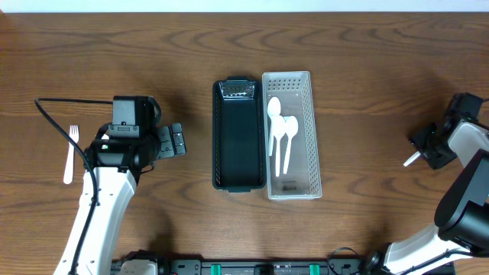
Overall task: Pack container
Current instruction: 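Move the right gripper to the last white spoon and grasp it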
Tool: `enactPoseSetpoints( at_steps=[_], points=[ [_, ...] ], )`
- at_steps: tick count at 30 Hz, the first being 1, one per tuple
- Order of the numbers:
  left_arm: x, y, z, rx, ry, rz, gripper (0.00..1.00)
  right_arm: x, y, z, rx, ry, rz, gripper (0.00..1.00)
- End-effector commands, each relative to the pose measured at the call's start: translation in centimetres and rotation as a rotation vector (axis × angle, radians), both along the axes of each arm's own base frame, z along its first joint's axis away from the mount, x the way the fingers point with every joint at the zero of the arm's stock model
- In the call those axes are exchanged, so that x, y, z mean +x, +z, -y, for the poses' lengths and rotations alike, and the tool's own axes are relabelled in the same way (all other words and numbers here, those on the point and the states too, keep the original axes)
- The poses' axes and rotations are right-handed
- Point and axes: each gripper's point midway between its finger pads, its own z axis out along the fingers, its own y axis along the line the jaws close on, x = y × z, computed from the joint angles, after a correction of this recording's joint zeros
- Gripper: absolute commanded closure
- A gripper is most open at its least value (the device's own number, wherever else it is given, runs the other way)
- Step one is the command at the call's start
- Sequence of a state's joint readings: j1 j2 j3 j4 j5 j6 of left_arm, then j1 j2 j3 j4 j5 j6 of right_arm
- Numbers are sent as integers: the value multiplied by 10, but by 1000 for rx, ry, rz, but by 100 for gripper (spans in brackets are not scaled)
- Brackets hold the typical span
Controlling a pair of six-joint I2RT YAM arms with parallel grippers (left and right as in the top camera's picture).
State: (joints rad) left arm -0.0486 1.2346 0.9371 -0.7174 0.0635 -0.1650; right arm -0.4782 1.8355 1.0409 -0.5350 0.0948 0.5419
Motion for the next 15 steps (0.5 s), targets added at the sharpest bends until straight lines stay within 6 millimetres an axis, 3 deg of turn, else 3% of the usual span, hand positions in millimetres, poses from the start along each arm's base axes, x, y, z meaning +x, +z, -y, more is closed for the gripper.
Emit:
enactPoseSetpoints(
  at_steps=[1, 4, 7, 15],
  points=[
    [3, 5, -1, 3, 14, 13, 2, -4, -7, -2, 1, -6, -24, 48],
    [3, 5, -1, 3, 14, 14, 2, -5, -7, -3, 3, -6, -28, 57],
    [3, 5, -1, 3, 14, 13, 2, -5, -7, -3, 4, -6, -31, 73],
    [3, 5, -1, 3, 14, 13, 2, -5, -7, -3, 3, -5, -30, 90]
  ],
)
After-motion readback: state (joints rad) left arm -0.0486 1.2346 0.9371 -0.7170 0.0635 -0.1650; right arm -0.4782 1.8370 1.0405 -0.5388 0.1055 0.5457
